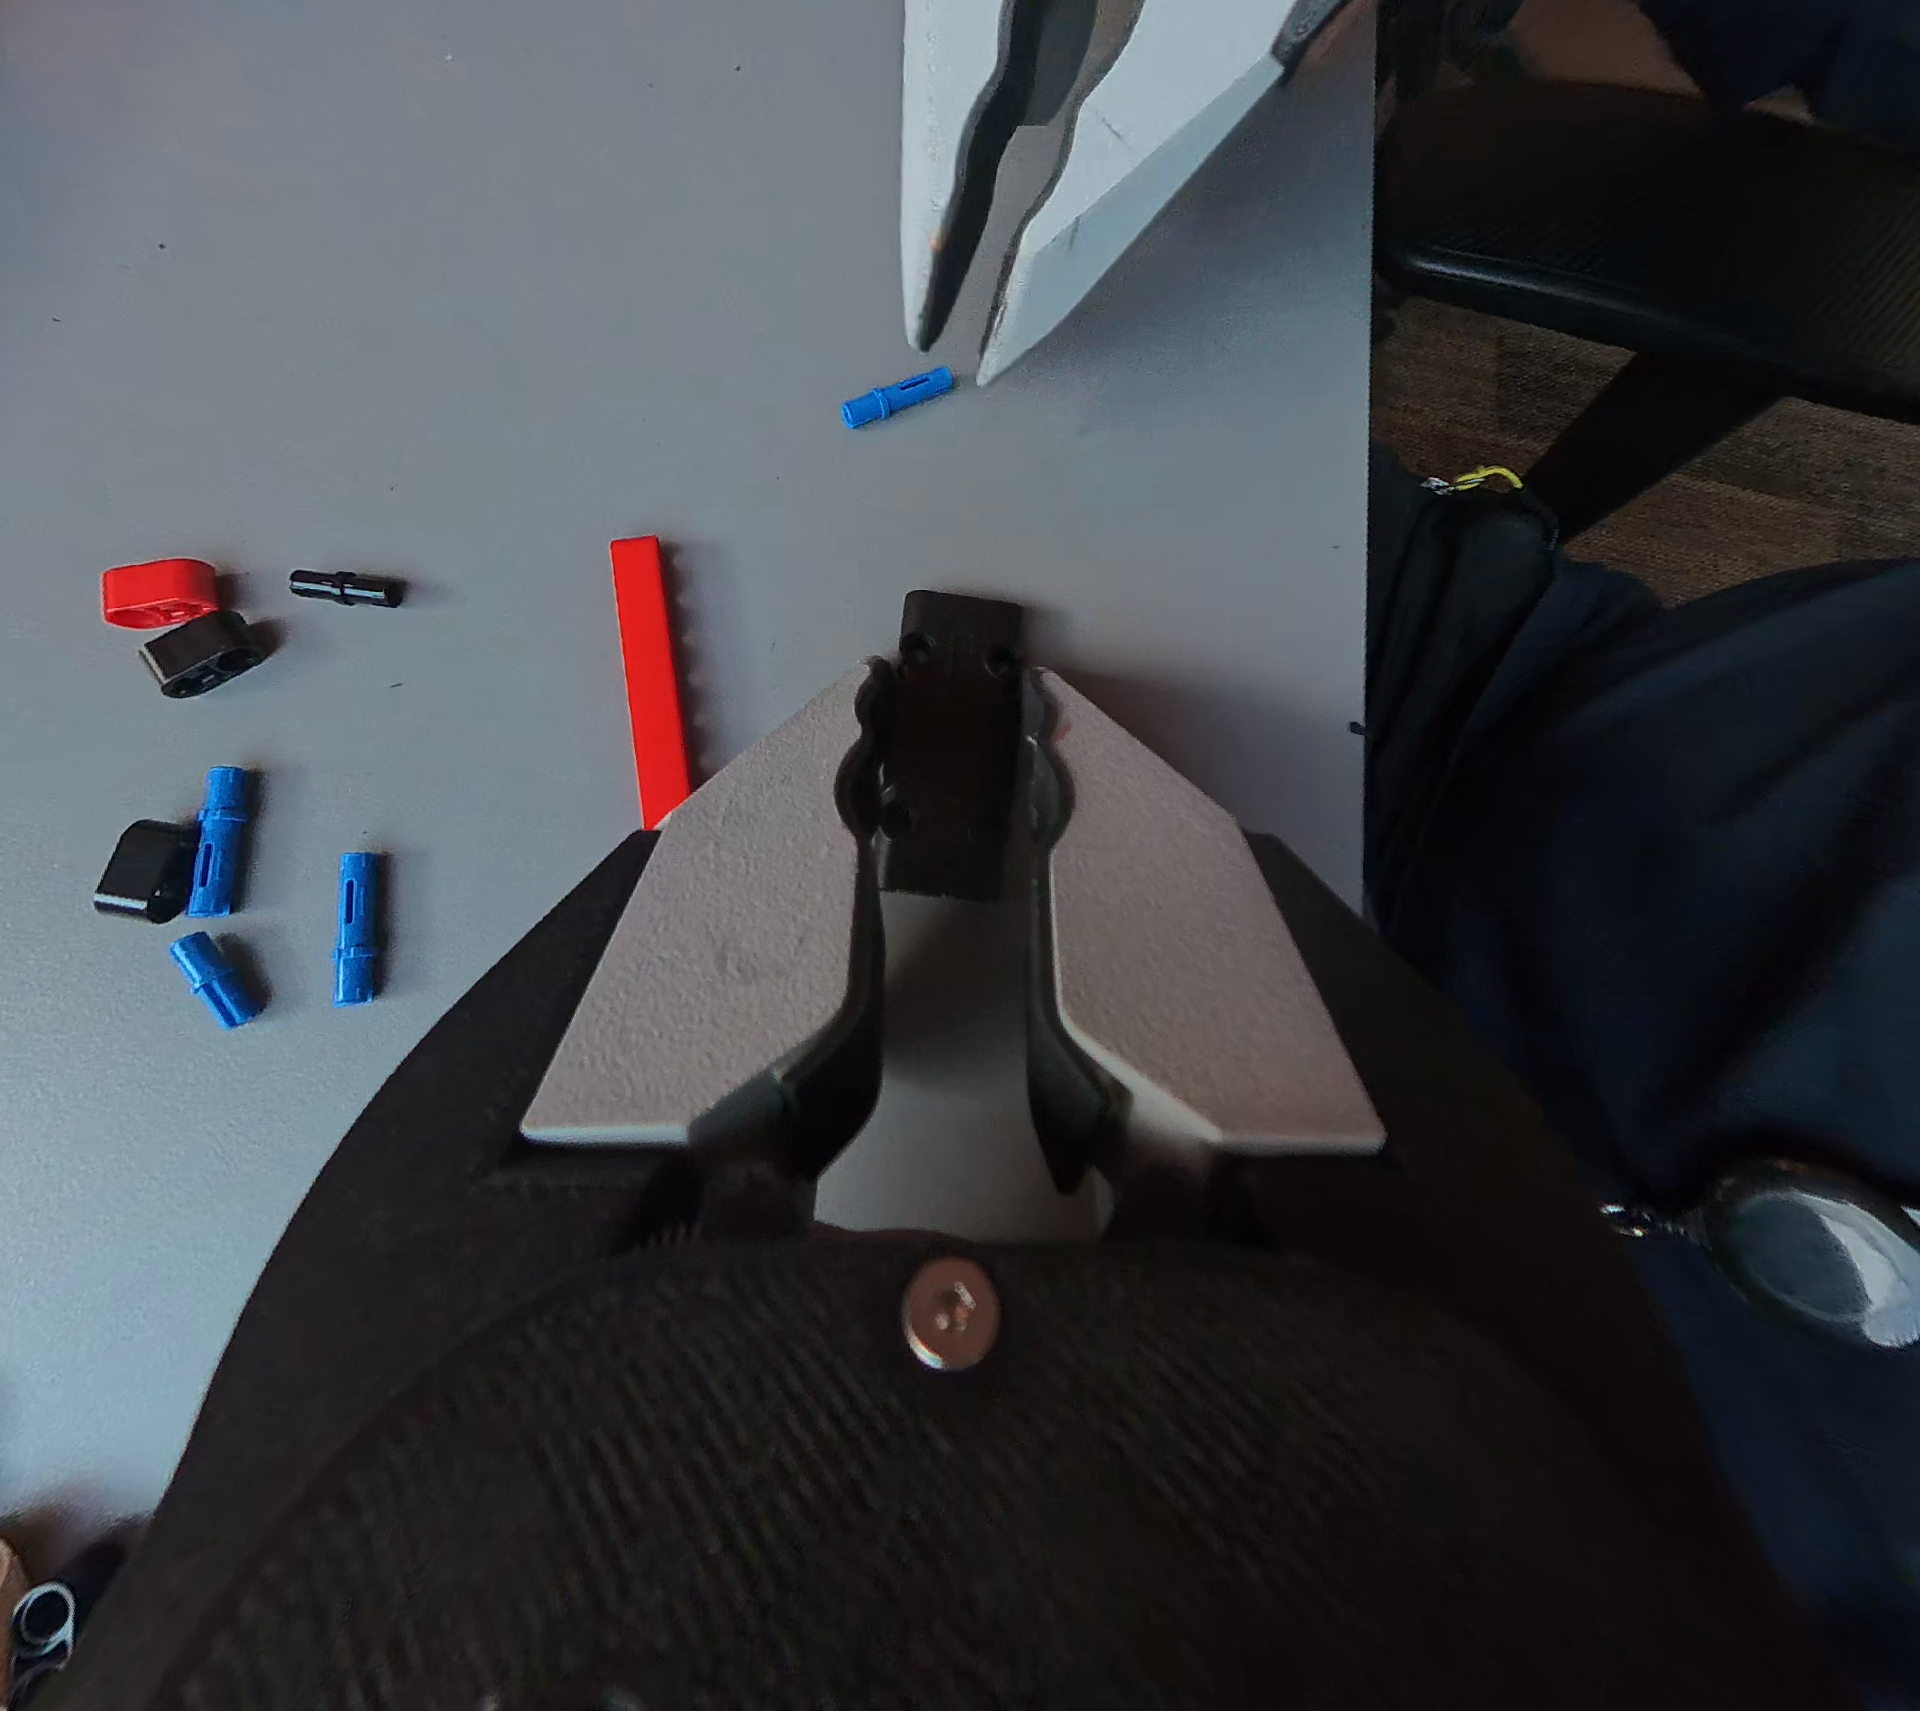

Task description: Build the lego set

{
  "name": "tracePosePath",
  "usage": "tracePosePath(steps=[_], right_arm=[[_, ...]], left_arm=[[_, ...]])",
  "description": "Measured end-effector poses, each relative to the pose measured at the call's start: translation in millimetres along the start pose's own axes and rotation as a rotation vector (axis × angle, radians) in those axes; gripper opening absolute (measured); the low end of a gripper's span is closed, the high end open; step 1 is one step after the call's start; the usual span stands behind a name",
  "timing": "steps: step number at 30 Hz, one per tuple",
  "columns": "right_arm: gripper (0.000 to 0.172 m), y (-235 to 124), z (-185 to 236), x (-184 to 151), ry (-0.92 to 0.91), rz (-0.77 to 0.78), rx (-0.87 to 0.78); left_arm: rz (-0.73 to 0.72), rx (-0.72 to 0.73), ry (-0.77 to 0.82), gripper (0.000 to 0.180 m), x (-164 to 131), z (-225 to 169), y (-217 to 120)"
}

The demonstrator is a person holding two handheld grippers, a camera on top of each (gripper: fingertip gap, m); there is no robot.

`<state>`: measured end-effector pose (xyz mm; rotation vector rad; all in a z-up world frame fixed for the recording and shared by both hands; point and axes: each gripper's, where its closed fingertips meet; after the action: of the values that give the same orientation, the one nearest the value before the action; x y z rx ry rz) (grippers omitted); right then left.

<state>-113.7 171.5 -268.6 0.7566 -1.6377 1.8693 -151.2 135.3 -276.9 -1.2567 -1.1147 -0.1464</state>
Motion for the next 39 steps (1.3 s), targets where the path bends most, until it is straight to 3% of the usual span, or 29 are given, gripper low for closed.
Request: tracePosePath(steps=[5, 10, 17, 28, 39], right_arm=[[0.011, -2.7, -9.2, 0.0, 0.009, -0.010, -0.157], [0.016, 8.8, -7.3, -5.7, 0.035, -0.013, -0.196], [0.002, 8.3, -12.3, -6.3, 0.024, -0.028, -0.251], [0.001, 7.0, 20.9, 1.3, -0.085, -0.081, -0.117], [0.001, 23.5, 40.7, 2.6, -0.208, -0.017, 0.060]], left_arm=[[0.000, -0.004, -0.005, 0.023, 0.0, 0.1, 0.0], [0.000, -0.002, -0.003, 0.023, 0.1, 0.1, 0.0], [0.000, -0.011, 0.002, 0.026, -0.1, -1.7, -0.3], [0.011, -0.034, 0.055, 0.023, -4.1, -6.0, -3.1], [0.021, -0.131, 0.110, 0.023, -9.0, -16.1, -6.8]])
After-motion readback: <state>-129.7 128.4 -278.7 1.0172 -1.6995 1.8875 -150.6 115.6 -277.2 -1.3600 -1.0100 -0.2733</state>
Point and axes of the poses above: each gripper's, where its closed fingertips meet, y out along the fingers, x out of its top, z = x × y across the jaws, and after that the axes turned 2 degrees about y, right-handed
